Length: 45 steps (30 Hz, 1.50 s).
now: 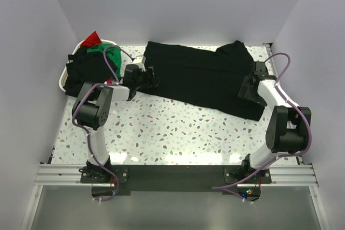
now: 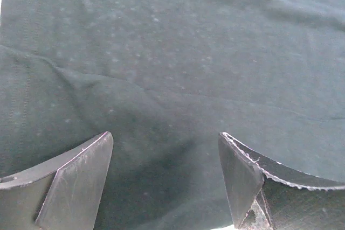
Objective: Fold and stack the t-shirts
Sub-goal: Fold the tshirt
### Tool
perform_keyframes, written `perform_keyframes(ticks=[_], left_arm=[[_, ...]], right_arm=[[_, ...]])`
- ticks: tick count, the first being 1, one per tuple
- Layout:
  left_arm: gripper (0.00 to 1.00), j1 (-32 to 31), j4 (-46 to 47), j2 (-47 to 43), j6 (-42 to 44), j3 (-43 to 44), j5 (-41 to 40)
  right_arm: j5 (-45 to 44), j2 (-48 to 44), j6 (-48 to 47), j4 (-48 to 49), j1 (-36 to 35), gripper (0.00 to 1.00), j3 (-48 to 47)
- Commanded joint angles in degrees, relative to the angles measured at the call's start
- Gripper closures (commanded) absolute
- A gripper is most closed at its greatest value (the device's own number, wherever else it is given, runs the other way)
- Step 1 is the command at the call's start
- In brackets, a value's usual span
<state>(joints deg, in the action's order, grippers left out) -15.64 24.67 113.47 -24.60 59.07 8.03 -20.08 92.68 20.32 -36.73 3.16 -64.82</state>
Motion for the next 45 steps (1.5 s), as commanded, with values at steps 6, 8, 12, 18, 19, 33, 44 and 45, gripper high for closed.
perform_keyframes(ticks=[6,8,12,18,19,33,44,45], left_arm=[[0.16,4.65,6.8,-0.88,-5.02,-6.42,6.56],[0.16,5.44,6.19,-1.76,-4.23,-7.3,5.24],[0.16,6.06,5.84,-2.73,-3.62,-8.18,4.45],[0.16,6.23,5.04,-3.43,-2.91,-8.27,3.13],[0.16,6.23,4.95,-3.61,-2.82,-8.27,2.78],[0.16,5.71,5.22,-7.38,-1.86,-10.11,1.81],[0.15,-0.44,6.18,-12.84,-1.15,-8.88,1.01],[0.15,-0.79,7.66,-12.49,-1.85,-8.8,1.63]], right_arm=[[-2.42,-1.98,1.83,-0.27,0.88,0.12,4.96],[-2.51,-1.19,2.1,-0.8,0.89,0.12,5.14],[-4.7,0.74,2.62,-1.76,0.89,0.11,5.67],[-5.5,2.33,3.15,-2.82,0.88,0.12,6.98],[-6.2,2.33,3.5,-3.26,0.88,0.12,7.07],[-13.23,3.38,5.08,-8.27,0.88,0.11,4.97],[4.67,-11.64,-0.71,-1.26,-5.24,0.13,-0.31],[7.04,-11.65,-0.98,0.85,-5.96,0.13,-0.31]])
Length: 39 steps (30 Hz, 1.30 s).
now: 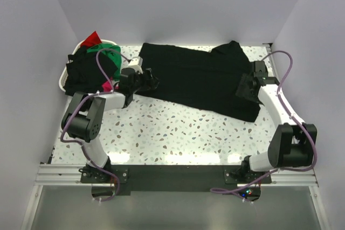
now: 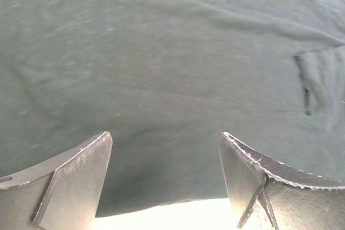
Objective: Fold and stack the t-shirts
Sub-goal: Fold the tshirt
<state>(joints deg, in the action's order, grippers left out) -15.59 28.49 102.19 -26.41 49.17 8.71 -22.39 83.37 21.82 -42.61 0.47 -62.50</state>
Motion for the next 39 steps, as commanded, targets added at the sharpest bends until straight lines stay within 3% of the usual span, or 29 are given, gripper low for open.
perform_keyframes(ticks=[1,10,20,29,34,39], left_arm=[[0.14,-0.84,4.29,0.01,-0.56,1.45,2.26],[0.14,-1.1,11.76,9.6,-3.73,4.27,6.85],[0.14,-1.1,12.99,8.9,-3.73,-1.17,3.16],[0.15,-1.1,14.13,4.69,-5.05,-10.84,0.25],[0.16,-2.16,16.68,-0.23,-5.58,-18.92,-0.97],[0.16,-2.77,18.62,-6.02,-6.37,-25.07,-1.5]], right_arm=[[14.08,-2.16,-2.66,11.1,-3.89,0.13,-2.54],[20.63,13.38,-2.14,20.63,-9.61,0.14,-8.42],[18.44,22.53,-0.03,19.85,-9.96,0.18,-6.06],[12.9,15.78,3.31,16.59,-10.31,0.17,4.13],[15.71,6.64,5.16,19.14,-10.49,0.16,13.08],[14.31,-1.96,4.9,16.26,-10.84,0.16,15.92]])
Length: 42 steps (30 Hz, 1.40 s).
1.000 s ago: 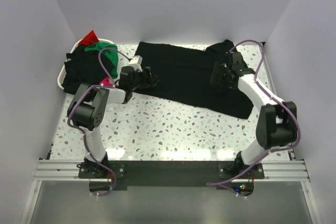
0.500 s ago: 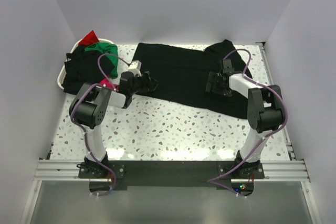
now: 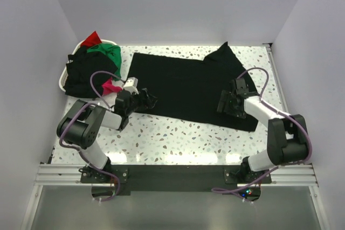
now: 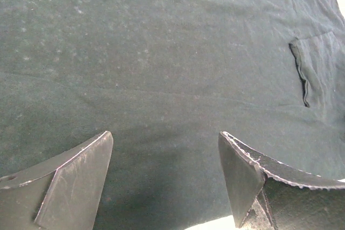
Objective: Fold and stack the t-shirts
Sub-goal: Fold the tshirt
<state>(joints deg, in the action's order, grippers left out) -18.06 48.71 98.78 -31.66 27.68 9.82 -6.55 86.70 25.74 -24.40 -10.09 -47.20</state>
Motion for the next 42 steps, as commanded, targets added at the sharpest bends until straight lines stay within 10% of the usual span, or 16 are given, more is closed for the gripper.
perform_keyframes(ticks=[1,9,27,42], left_arm=[[0.16,-0.48,-1.86,-3.59,-1.12,-3.95,-2.62],[0.15,-1.18,-7.75,-8.79,-0.25,0.78,-2.88],[0.12,-1.18,-11.35,6.06,4.06,19.51,-0.86],[0.12,-1.18,-7.67,8.36,4.15,12.23,-1.22]], right_arm=[[-1.97,-6.44,0.9,-2.49,-0.37,0.16,0.62],[1.0,-8.83,-2.26,-3.64,-0.46,0.15,-5.79],[6.72,20.42,-5.61,1.73,-1.69,0.15,-27.32],[-1.54,23.44,-3.15,-5.48,-1.69,0.14,-19.97]])
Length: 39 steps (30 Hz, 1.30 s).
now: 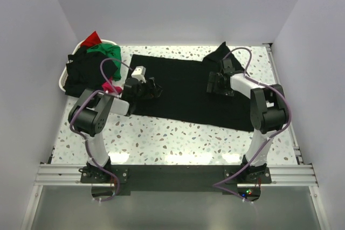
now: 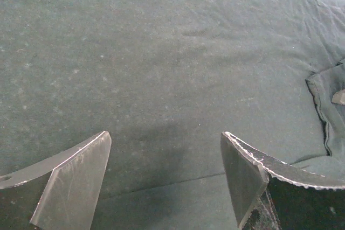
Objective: Fold and stack the t-shirts
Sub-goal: Fold the tshirt
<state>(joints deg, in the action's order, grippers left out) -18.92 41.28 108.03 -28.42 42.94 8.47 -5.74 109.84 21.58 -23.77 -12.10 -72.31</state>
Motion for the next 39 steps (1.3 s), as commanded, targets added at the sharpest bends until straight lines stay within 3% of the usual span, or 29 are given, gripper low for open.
perform_keyframes(ticks=[1,17,25,33,39], left_arm=[[0.12,-0.33,-0.06,-0.98,0.83,-3.47,0.58],[0.13,-2.52,1.87,-6.42,0.83,-15.07,1.9],[0.13,-4.9,4.16,-10.98,-0.66,-21.4,0.76],[0.12,-5.43,-2.94,-20.57,-1.02,-19.48,-1.26],[0.08,-5.08,-9.45,-22.34,0.91,-11.57,-3.28]], right_arm=[[-2.35,-0.32,1.18,-6.29,0.32,0.14,6.12],[-4.72,-11.57,1.53,-12.7,0.41,0.13,19.74],[-5.6,-14.48,2.85,-13.49,0.41,0.12,22.13],[-5.87,-22.12,1.09,-18.24,0.84,0.09,14.93],[-3.15,-18.09,-0.14,-16.05,4.97,0.11,2.81]])
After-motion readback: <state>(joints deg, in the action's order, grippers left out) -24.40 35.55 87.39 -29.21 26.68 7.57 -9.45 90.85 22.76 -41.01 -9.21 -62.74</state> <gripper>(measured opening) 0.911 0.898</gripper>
